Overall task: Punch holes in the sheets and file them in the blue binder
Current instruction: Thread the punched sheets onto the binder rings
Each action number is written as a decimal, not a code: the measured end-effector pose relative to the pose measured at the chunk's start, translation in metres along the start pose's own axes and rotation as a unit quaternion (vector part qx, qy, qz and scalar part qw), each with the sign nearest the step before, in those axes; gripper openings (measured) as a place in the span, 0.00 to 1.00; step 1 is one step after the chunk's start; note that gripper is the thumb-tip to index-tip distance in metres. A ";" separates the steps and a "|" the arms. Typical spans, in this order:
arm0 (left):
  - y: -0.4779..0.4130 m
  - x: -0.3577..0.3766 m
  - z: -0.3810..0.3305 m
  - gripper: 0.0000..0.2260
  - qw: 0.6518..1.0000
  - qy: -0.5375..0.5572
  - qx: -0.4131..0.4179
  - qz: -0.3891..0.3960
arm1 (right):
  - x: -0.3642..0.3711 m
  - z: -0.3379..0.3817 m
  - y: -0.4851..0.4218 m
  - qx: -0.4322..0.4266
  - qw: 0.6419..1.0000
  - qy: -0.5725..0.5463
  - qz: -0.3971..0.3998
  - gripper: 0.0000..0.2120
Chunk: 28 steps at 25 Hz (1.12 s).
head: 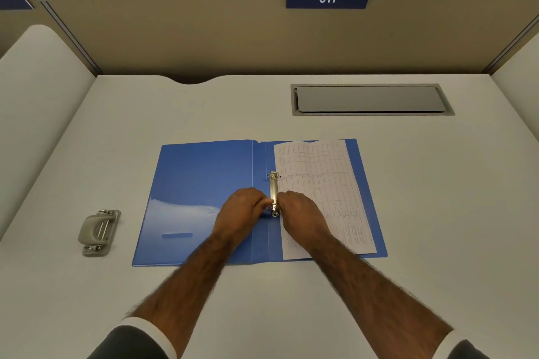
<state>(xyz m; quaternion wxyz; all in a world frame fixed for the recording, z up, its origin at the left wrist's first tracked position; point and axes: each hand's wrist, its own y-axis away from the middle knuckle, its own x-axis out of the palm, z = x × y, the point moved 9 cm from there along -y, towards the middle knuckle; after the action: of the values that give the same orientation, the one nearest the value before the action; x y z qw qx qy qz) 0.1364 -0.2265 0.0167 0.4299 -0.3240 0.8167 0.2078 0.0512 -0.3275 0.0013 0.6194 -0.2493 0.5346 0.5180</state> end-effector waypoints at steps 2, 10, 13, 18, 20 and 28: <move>-0.012 -0.020 0.006 0.12 0.996 0.063 -0.027 -0.051 | -0.008 -0.007 0.002 0.034 0.999 0.002 -0.018 0.15; -0.002 0.003 -0.004 0.09 0.994 0.001 0.077 0.076 | -0.009 0.015 -0.008 -0.034 0.999 -0.020 0.031 0.08; -0.002 0.013 -0.005 0.10 0.995 -0.036 0.066 0.063 | -0.008 0.012 -0.007 -0.036 0.997 -0.052 0.036 0.11; 0.005 0.024 -0.005 0.07 0.992 -0.084 0.089 0.018 | -0.009 0.012 -0.002 -0.024 0.997 -0.060 0.051 0.12; 0.007 0.024 -0.007 0.04 0.991 -0.095 0.094 0.001 | -0.011 0.011 0.001 -0.007 0.996 -0.064 0.062 0.13; 0.018 0.012 -0.009 0.04 0.989 -0.106 0.061 -0.081 | -0.012 0.002 0.012 0.028 0.991 -0.111 0.075 0.19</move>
<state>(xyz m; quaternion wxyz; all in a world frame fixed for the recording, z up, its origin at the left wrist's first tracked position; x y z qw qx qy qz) 0.1136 -0.2234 0.0129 0.5485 -0.3382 0.7488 0.1551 0.0427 -0.3261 0.0158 0.6410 -0.1319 0.4938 0.5726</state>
